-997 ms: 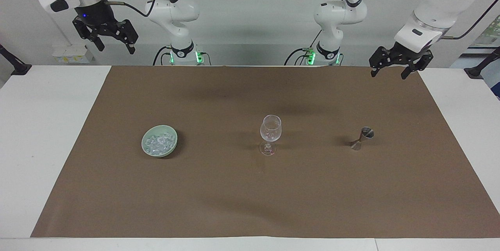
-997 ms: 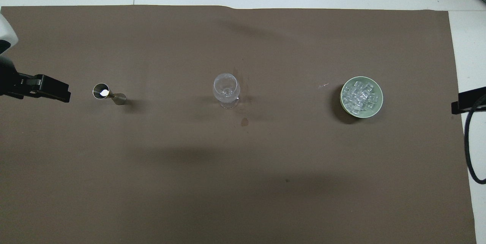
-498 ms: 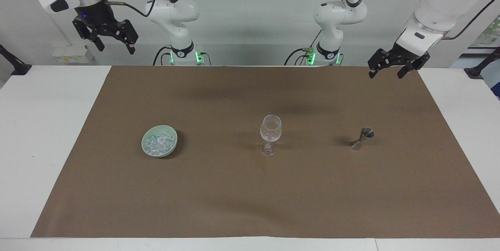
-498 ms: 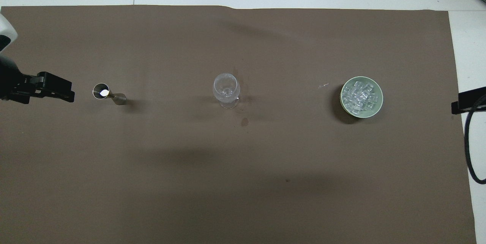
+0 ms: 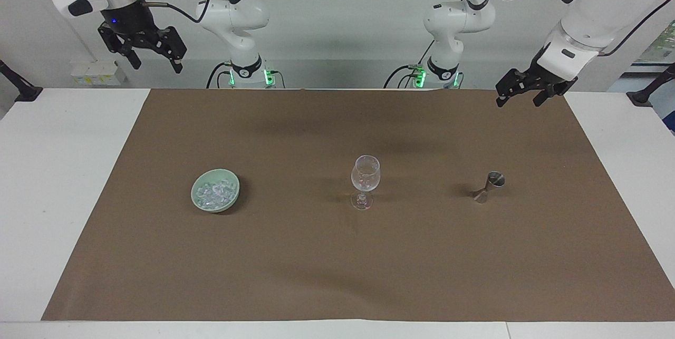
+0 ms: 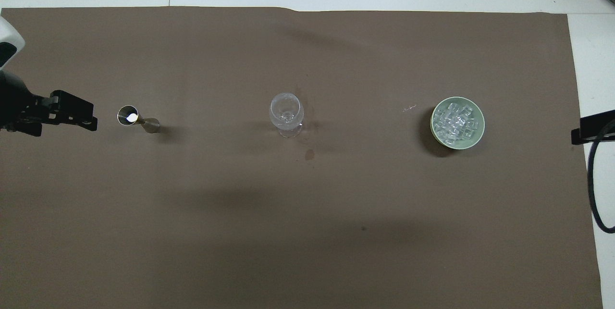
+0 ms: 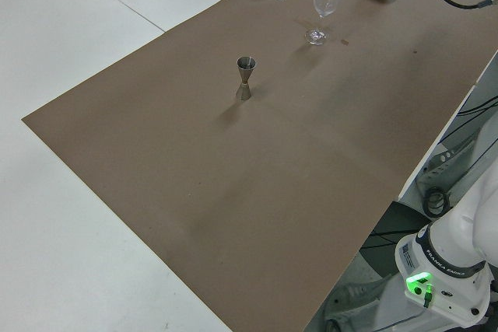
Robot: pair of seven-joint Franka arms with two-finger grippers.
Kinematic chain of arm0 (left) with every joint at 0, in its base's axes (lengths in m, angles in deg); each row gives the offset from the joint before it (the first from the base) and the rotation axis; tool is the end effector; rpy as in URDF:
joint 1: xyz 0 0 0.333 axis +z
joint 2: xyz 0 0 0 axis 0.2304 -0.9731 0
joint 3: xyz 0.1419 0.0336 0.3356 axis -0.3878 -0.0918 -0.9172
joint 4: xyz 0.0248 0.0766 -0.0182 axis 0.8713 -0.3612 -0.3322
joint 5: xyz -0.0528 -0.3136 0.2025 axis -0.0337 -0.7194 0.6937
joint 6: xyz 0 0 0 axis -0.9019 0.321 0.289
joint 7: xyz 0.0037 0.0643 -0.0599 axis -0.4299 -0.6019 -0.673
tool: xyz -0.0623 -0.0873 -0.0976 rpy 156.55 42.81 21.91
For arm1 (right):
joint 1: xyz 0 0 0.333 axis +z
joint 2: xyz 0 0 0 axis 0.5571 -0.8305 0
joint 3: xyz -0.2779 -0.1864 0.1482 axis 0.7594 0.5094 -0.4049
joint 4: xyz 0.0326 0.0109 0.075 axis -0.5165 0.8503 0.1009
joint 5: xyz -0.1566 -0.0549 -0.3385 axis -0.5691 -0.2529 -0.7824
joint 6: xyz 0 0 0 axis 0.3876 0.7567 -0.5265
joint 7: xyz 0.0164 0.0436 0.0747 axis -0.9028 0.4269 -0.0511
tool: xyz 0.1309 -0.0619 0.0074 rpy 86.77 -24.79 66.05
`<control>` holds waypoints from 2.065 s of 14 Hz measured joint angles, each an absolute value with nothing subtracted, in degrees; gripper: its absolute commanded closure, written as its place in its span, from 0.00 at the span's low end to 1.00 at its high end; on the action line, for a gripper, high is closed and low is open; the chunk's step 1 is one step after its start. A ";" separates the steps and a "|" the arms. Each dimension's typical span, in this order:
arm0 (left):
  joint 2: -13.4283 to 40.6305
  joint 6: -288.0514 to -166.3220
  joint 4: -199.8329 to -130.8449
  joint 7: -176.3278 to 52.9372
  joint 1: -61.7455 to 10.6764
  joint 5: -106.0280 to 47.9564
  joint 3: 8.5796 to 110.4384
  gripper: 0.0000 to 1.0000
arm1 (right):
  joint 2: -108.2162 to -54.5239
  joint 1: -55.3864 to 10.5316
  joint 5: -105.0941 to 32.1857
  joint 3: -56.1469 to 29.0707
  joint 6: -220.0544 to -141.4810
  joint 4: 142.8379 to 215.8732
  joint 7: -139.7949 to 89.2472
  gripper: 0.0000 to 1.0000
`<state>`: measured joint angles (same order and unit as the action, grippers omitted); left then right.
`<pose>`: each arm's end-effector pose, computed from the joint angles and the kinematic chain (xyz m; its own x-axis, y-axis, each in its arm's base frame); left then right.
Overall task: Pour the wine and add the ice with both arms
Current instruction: 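Move the open left gripper toward the small dark bottle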
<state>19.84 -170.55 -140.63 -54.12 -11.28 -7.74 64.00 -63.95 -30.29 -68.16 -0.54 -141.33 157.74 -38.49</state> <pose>0.5383 -0.0598 0.6340 0.9921 0.0314 -0.1212 0.0390 -0.9974 0.0607 0.4985 -0.0239 0.7009 0.9907 -0.1321 -0.0318 -0.1315 -0.9911 0.0185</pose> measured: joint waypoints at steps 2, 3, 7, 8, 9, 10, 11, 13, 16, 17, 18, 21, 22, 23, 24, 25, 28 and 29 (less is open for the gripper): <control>18.99 -170.24 -140.66 -57.41 -11.32 -7.79 64.11 0.00 | -63.95 -30.29 -68.16 -0.54 -141.33 157.74 -38.49 0.00; 18.42 -170.17 -140.68 -59.18 -11.34 -7.83 64.17 0.00 | -63.95 -30.29 -68.16 -0.54 -141.33 157.74 -38.49 0.00; 16.11 -169.91 -140.76 -65.32 -11.41 -8.64 64.37 0.00 | -63.95 -30.29 -68.16 -0.54 -141.33 157.74 -38.49 0.00; 15.66 -169.80 -140.78 -66.99 -11.41 -8.88 64.35 0.00 | -63.95 -30.29 -68.16 -0.54 -141.33 157.74 -38.49 0.00; 15.26 -169.61 -140.81 -68.26 -11.39 -9.46 64.20 0.00 | -63.95 -30.29 -68.16 -0.54 -141.33 157.74 -38.49 0.00; 14.90 -169.42 -140.87 -69.62 -11.34 -10.39 63.85 0.00 | -63.95 -30.29 -68.16 -0.54 -141.33 157.74 -38.49 0.00; 14.49 -169.30 -140.90 -71.49 -11.29 -11.62 63.12 0.00 | -63.95 -30.29 -68.16 -0.54 -141.33 157.74 -38.49 0.00; 13.54 -169.25 -141.04 -74.92 -11.16 -13.88 61.52 0.00 | -63.95 -30.29 -68.16 -0.54 -141.33 157.74 -38.49 0.00; 11.52 -169.25 -141.19 -79.42 -10.76 -16.81 59.71 0.00 | -63.95 -30.29 -68.16 -0.54 -141.33 157.74 -38.49 0.00; 10.81 -169.25 -141.20 -80.93 -10.73 -18.18 58.96 0.00 | -63.95 -30.28 -68.16 -0.54 -141.33 157.74 -38.49 0.00; 10.07 -169.26 -141.21 -82.15 -10.71 -20.02 57.86 0.00 | -63.95 -30.29 -68.16 -0.54 -141.33 157.74 -38.49 0.00; 8.18 -169.26 -141.26 -84.01 -10.51 -24.79 54.29 0.00 | -63.95 -30.28 -68.16 -0.54 -141.33 157.74 -38.49 0.00; 7.48 -169.26 -141.27 -85.01 -10.37 -26.56 53.28 0.00 | -63.95 -30.29 -68.16 -0.54 -141.33 157.74 -38.49 0.00; 6.70 -169.26 -141.27 -86.35 -10.14 -28.56 52.27 0.00 | -63.95 -30.29 -68.16 -0.54 -141.33 157.74 -38.49 0.00; 5.96 -169.26 -141.27 -87.51 -9.93 -30.18 51.40 0.00 | -63.95 -30.29 -68.16 -0.54 -141.33 157.74 -38.49 0.00; 5.31 -169.26 -141.28 -88.52 -9.79 -31.25 50.67 0.00 | -63.95 -30.29 -68.16 -0.54 -141.33 157.74 -38.49 0.00; 3.38 -169.35 -141.30 -91.52 -8.97 -34.31 49.23 0.00 | -63.95 -30.29 -68.16 -0.54 -141.33 157.74 -38.49 0.00; 2.69 -169.35 -141.31 -92.29 -8.68 -35.65 48.52 0.00 | -63.95 -30.29 -68.16 -0.54 -141.33 157.74 -38.49 0.00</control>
<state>2.69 -169.35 -141.31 -92.29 -8.68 -35.65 48.52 -63.95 -30.29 -68.16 -0.54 -141.33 157.74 -38.49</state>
